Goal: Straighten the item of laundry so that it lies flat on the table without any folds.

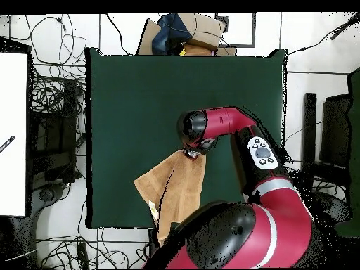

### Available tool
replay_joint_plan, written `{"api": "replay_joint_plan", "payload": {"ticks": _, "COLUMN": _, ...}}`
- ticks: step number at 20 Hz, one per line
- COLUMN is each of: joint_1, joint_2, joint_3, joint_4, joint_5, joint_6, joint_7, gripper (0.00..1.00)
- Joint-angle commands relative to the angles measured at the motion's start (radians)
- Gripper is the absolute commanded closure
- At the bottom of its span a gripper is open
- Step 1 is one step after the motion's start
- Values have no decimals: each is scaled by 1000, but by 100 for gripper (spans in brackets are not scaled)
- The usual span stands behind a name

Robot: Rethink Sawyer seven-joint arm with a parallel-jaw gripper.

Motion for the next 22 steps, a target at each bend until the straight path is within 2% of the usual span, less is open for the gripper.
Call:
{"api": "replay_joint_plan", "payload": {"ticks": 1, "joint_1": -16, "joint_2": 47, "joint_3": 12, "joint_4": 29, "joint_5": -43, "joint_6": -110, "joint_7": -32, "gripper": 0}}
{"api": "replay_joint_plan", "payload": {"ticks": 15, "joint_1": -54, "joint_2": 11, "joint_3": 45, "joint_4": 78, "joint_5": -37, "joint_6": -215, "joint_7": -12, "gripper": 0}}
{"api": "replay_joint_plan", "payload": {"ticks": 22, "joint_1": -42, "joint_2": -28, "joint_3": 41, "joint_4": 92, "joint_5": -25, "joint_6": -197, "joint_7": -1, "gripper": 0}}
